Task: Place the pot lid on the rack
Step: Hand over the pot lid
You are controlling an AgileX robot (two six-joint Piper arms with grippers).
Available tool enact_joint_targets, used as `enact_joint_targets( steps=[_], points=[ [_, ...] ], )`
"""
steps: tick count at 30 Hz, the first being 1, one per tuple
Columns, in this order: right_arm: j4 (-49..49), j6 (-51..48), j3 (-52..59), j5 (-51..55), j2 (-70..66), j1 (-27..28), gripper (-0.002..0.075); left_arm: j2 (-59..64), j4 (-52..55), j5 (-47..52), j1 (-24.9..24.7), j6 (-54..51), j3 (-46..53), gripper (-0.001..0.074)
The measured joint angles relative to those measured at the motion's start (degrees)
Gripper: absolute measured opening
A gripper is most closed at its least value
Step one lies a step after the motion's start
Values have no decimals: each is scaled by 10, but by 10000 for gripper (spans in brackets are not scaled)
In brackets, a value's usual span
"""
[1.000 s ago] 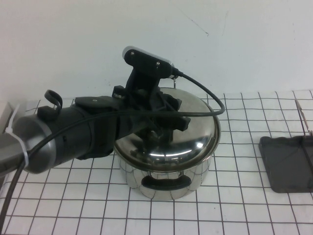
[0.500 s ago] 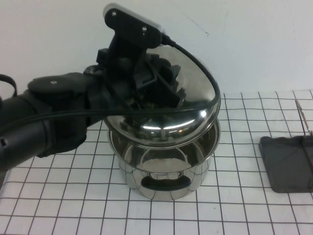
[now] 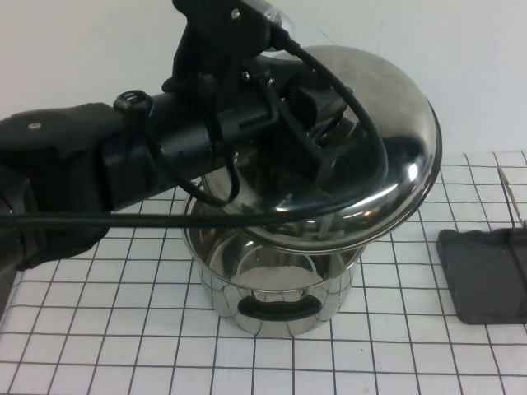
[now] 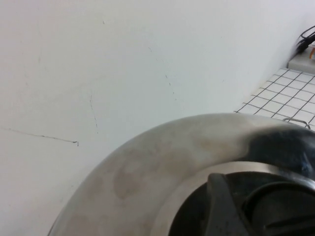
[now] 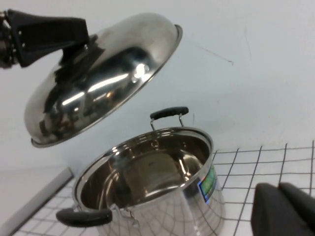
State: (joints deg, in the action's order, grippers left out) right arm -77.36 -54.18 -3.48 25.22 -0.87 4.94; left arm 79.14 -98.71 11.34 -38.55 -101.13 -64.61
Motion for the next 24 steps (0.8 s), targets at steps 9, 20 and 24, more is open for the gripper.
enact_joint_targets(
  steps=[9,20,24],
  points=[
    [91,-55,-141,56,-186,-2,-3,0,4,3,0,67,0,322],
    [76,-88,-280,85,-403,-2,132,0,4,0,0,271,0,322],
    [37,-88,-311,108,-455,-2,271,0,4,0,4,340,0,322]
  ],
)
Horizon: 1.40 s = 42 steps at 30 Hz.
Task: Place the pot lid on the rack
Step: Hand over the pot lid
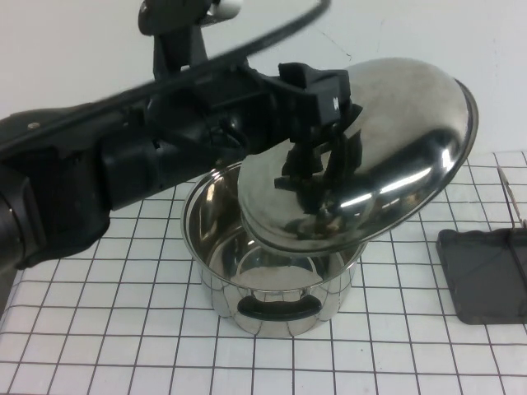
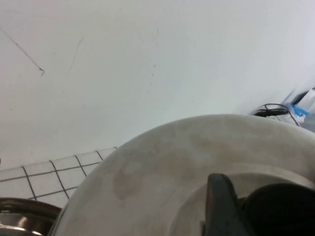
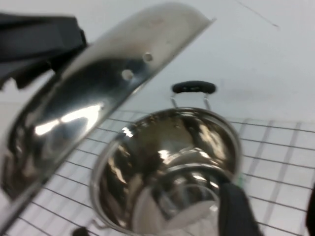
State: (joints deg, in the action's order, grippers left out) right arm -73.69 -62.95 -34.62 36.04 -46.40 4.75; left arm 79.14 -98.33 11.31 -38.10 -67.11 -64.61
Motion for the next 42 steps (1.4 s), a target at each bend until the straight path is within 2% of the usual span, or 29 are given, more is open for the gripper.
enact_joint_targets(
  steps=[5,11,14,19,27,36,42],
  points=[
    [-63,-1,-47,49,-51,0,373,7,0,23,37,110,0,322],
    [-175,-16,-78,125,-99,0,395,33,5,125,114,247,0,322],
    [-212,-28,-80,178,-130,0,397,48,8,153,125,281,0,322],
    [-219,-30,-90,236,-176,0,398,68,10,168,123,299,0,322],
    [-219,-21,-93,247,-189,12,398,97,14,171,118,302,-6,322],
    [-219,-18,-96,248,-189,12,398,154,14,149,52,261,-77,322],
    [-219,-17,-96,242,-189,12,398,163,14,127,46,221,-95,322]
  ],
)
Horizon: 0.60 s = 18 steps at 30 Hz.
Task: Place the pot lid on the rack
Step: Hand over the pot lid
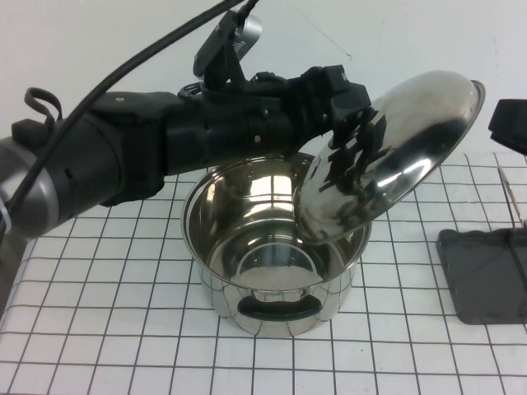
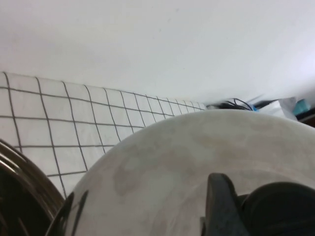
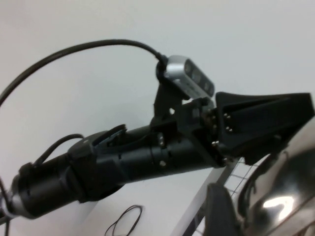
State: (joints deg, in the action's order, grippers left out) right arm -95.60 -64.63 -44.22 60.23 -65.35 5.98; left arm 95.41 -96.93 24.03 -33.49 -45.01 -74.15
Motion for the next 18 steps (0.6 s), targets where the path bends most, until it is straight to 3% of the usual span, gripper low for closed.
enact_joint_targets(
  steps=[18],
  points=[
    [-2,17,0,-56,-47,3,398,0,-1,-6,0,-51,-1,321]
  ],
)
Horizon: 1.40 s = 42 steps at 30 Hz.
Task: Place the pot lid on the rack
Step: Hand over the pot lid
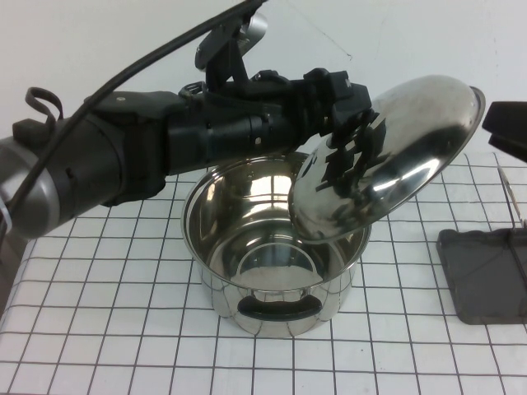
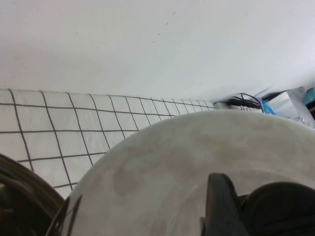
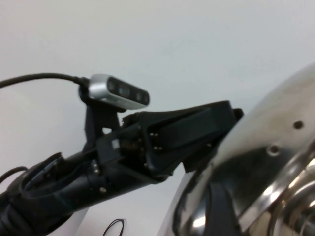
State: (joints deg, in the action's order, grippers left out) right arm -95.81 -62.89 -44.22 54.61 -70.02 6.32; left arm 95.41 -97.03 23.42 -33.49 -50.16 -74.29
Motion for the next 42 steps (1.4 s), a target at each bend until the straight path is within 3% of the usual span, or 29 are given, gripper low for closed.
enact_joint_targets(
  steps=[26,42],
  points=[
    [-4,11,0,7,-35,1,398,7,0,5,0,-28,0,321],
    [-4,24,-1,2,-46,-5,398,28,-5,-7,-27,-37,-19,321]
  ],
)
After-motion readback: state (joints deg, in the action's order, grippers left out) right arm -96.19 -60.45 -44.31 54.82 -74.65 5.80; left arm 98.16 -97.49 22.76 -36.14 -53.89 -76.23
